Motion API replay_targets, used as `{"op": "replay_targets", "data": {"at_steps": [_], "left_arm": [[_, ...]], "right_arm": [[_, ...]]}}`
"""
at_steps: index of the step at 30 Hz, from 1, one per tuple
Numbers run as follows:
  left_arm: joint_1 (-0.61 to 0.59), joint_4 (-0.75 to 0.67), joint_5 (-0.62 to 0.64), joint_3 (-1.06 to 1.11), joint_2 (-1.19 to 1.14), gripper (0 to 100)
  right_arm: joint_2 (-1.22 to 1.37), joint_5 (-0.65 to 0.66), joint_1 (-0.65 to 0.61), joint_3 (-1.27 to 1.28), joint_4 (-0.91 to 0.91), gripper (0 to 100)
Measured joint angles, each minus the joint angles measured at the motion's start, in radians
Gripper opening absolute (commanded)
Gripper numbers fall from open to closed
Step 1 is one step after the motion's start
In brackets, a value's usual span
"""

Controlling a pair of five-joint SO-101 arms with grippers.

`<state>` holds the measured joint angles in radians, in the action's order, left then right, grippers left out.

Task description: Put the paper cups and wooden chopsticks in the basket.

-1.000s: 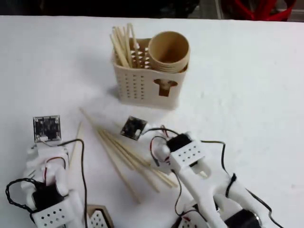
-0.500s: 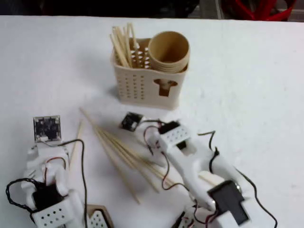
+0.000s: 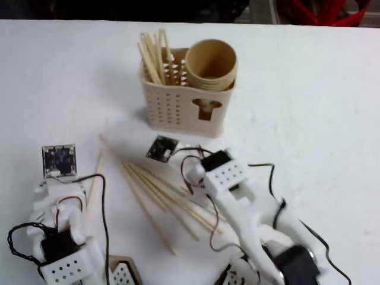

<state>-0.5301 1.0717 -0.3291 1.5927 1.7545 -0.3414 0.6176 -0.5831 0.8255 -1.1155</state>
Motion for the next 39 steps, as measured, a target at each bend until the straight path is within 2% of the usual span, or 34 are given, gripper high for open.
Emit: {"op": "replay_targets", "data": {"at_steps": [9,14,17,27,35,39], "left_arm": [[0.000,0.000,0.000,0.000,0.000,2],[0.000,0.000,0.000,0.000,0.000,2],[0.000,0.000,0.000,0.000,0.000,2],[0.000,0.000,0.000,0.000,0.000,2],[0.000,0.000,0.000,0.000,0.000,2],[0.000,0.000,0.000,0.000,0.000,2]], "right_arm": [[-0.173,0.000,0.000,-0.017,-0.117,2.6],[-0.173,0.006,0.000,0.069,-0.126,11.6],[-0.173,0.048,0.000,0.127,-0.123,12.6],[-0.173,0.069,0.000,0.322,0.152,12.6],[-0.175,0.069,0.000,0.385,0.281,12.2],[-0.152,0.103,0.002,0.393,0.321,1.3]]}}
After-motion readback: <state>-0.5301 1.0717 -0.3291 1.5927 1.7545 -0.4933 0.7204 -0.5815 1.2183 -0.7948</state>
